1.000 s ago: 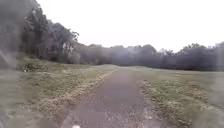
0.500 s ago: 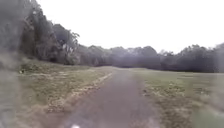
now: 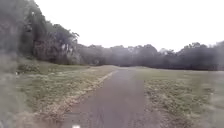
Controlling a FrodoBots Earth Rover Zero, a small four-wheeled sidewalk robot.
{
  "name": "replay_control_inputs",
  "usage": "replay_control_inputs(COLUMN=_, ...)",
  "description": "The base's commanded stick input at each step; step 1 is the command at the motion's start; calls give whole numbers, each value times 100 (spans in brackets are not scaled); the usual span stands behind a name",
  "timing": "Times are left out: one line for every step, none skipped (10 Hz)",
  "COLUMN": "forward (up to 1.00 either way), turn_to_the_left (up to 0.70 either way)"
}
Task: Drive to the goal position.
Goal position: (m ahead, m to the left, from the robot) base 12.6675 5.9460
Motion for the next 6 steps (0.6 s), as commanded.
replay_control_inputs(forward=45, turn_to_the_left=-27)
replay_control_inputs(forward=45, turn_to_the_left=-27)
replay_control_inputs(forward=45, turn_to_the_left=-27)
replay_control_inputs(forward=45, turn_to_the_left=-27)
replay_control_inputs(forward=45, turn_to_the_left=-27)
replay_control_inputs(forward=45, turn_to_the_left=-27)
